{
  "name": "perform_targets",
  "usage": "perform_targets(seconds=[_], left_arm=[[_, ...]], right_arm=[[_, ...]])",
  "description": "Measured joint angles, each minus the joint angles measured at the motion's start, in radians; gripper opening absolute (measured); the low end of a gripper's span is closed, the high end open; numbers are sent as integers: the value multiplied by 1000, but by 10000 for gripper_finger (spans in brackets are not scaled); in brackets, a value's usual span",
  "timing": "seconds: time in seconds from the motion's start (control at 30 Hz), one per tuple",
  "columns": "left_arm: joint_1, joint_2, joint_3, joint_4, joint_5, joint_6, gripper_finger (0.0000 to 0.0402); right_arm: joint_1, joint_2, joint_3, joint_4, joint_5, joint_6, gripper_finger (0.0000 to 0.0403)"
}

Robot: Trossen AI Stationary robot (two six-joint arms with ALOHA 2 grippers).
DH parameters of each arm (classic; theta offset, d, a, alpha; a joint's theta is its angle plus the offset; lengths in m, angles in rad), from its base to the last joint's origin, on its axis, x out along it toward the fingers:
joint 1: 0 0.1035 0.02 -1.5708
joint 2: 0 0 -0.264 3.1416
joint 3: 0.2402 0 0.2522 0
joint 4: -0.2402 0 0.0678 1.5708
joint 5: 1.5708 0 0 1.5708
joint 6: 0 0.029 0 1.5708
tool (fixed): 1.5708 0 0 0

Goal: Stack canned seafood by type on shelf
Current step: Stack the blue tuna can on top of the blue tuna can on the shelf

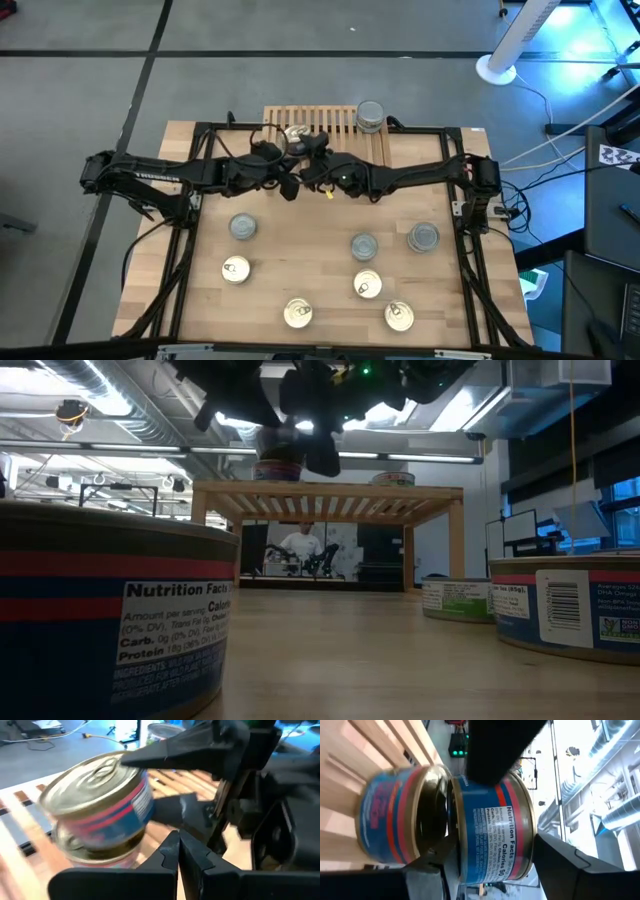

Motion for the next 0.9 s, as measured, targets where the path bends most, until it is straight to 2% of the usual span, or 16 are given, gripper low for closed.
perform_targets(seconds=[0.9], left_arm=[[23,0,0,-13,-14,-3,1]], right_arm=[[2,0,-1,-4,-59,8,202]])
